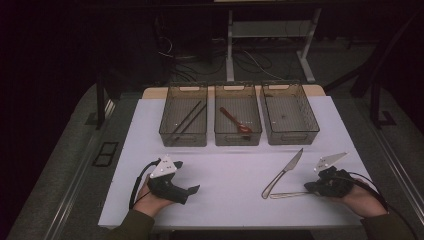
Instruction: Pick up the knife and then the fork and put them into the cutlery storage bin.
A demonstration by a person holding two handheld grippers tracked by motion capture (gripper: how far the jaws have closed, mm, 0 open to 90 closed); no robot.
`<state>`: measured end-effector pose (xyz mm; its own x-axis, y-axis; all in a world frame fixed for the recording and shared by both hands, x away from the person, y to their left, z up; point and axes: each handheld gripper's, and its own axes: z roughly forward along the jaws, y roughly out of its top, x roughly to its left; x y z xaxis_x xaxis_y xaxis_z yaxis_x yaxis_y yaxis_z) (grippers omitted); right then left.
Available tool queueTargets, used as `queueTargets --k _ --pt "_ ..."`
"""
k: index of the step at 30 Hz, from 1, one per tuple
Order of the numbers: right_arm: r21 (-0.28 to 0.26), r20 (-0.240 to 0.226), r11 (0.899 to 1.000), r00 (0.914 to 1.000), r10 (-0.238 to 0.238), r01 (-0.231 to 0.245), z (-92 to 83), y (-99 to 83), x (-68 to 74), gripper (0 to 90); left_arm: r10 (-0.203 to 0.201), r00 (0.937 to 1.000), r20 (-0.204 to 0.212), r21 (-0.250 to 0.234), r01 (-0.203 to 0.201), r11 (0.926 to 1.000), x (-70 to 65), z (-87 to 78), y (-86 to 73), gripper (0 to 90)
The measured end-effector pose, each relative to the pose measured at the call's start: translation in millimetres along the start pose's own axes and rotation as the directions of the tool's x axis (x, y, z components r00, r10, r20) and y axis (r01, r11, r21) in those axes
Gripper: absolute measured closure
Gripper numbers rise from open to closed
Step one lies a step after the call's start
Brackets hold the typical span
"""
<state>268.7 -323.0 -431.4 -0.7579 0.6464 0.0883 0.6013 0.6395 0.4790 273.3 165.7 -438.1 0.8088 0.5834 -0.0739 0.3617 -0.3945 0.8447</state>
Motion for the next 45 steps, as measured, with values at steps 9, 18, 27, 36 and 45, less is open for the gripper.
queueTargets --k 9,18,27,36,45 --pt "0.031 -0.01 0.997 0.9973 -0.073 0.073 -11.8 0.9 4.9 76.0 -0.001 1.0 0.001 0.003 0.001 1.0 0.1 1.0 0.2 0.0" --pt "0.157 -0.045 0.95 0.963 -0.266 0.269 -12.5 13.5 15.9 67.8 -0.003 1.0 0.002 0.004 0.003 1.0 0.2 1.7 0.1 0.0" --pt "0.24 -0.07 0.894 0.925 -0.373 0.379 0.6 27.8 25.0 72.4 -0.003 1.0 0.003 0.005 0.003 1.0 0.2 2.1 0.1 0.0" --pt "0.319 -0.104 0.841 0.8985 -0.426 0.436 7.9 35.5 28.3 78.2 0.0 1.0 0.004 0.006 0.0 1.0 0.1 2.6 0.0 0.0" --pt "0.311 -0.124 0.845 0.9001 -0.418 0.435 7.3 34.7 27.1 83.0 0.001 1.0 0.005 0.006 -0.001 1.0 -0.1 2.5 0.1 0.0"
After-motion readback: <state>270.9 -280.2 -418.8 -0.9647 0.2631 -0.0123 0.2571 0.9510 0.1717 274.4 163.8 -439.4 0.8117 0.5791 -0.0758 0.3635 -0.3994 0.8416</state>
